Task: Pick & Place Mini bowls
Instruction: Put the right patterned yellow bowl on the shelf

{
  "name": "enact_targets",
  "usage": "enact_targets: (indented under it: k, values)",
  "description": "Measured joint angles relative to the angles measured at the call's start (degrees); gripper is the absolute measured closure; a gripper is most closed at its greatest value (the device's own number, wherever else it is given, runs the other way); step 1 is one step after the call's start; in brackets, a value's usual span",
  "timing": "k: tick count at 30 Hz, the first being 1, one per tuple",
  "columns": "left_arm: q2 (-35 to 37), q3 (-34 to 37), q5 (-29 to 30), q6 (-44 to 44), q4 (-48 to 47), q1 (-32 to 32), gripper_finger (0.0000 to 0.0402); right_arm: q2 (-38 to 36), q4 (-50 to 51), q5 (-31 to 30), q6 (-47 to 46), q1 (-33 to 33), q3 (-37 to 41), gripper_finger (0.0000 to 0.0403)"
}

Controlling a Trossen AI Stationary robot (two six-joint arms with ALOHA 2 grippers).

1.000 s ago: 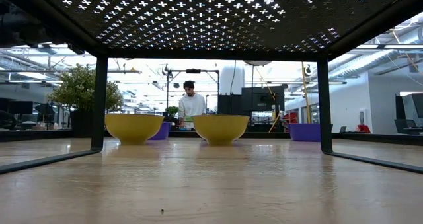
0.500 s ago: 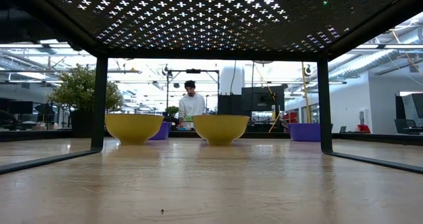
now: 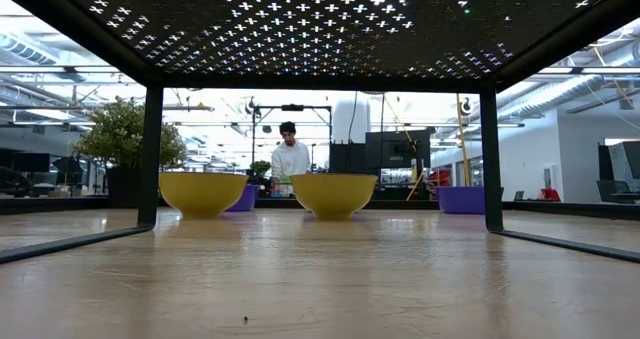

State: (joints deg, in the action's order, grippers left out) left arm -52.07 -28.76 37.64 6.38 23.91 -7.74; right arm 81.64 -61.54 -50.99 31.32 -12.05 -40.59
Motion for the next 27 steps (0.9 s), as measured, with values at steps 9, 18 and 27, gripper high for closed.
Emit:
enact_targets:
  k: [9, 18, 27]
  values:
    - [-16.2, -10.5, 13.2, 8.0, 0.4, 1.7, 0.0172, 6.1, -1.3, 4.0, 2.6, 2.6, -6.2, 0.0399]
    - [-22.4, -11.8, 8.1, 6.0, 9.8, 5.5, 0.0149, 6.4, -2.1, 11.2, -0.6, 4.7, -7.9, 0.0399]
    - [-23.4, -11.8, 1.0, 5.2, 14.0, 6.2, 0.0148, 6.4, -3.4, 14.2, -1.4, 5.0, -7.9, 0.0399]
